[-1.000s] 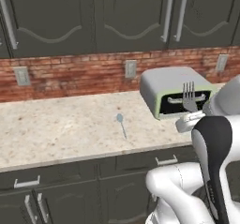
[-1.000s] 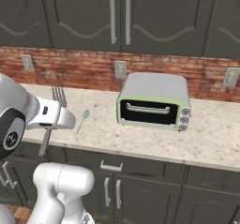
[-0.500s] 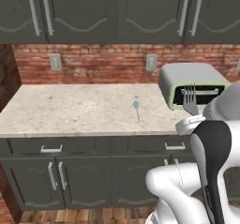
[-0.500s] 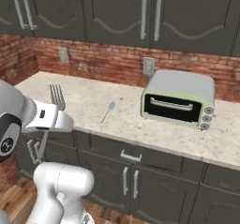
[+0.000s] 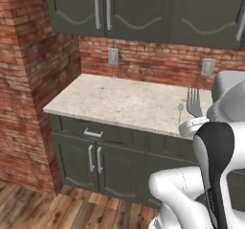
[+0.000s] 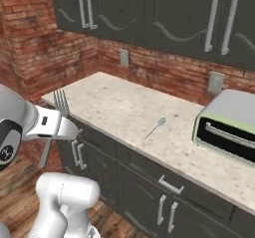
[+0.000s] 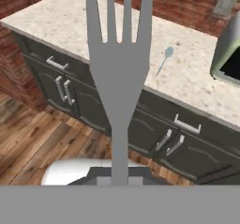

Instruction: Take the fork and place it on the left side of the plate. Then take the spoon and place it on the right side of the plate. Make sure they're directly next to the plate.

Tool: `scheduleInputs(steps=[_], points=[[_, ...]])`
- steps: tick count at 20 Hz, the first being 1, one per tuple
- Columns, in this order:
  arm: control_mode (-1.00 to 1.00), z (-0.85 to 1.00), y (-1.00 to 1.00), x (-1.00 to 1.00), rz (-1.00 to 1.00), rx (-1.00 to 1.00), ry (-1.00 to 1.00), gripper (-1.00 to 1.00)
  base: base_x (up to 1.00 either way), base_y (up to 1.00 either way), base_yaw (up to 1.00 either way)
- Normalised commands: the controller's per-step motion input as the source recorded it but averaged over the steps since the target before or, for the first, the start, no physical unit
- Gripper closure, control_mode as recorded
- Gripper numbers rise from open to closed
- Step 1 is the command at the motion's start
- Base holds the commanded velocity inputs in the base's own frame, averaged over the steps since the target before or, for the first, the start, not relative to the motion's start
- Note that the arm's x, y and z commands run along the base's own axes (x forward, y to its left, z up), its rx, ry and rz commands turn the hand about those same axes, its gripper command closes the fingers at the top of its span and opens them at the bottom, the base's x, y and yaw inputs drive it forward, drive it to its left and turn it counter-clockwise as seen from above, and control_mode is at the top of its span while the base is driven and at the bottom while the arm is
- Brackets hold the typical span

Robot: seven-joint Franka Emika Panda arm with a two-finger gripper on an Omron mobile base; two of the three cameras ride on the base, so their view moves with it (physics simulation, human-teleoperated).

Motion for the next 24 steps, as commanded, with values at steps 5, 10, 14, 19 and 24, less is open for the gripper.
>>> scheduleInputs(steps=[5, 10, 14, 19, 24], points=[[1.00, 0.00, 0.00, 0.00, 0.00, 0.00, 0.00, 1.00, 0.00, 0.05, 0.65], [1.00, 0.00, 0.00, 0.00, 0.00, 0.00, 0.00, 1.00, -0.02, 0.00, 0.69], [1.00, 0.00, 0.00, 0.00, 0.00, 0.00, 0.00, 1.00, 0.00, 0.00, 0.70], [1.00, 0.00, 0.00, 0.00, 0.00, 0.00, 0.00, 1.00, 0.00, 0.00, 0.66], [1.00, 0.00, 0.00, 0.00, 0.00, 0.00, 0.00, 1.00, 0.00, 0.00, 0.61]])
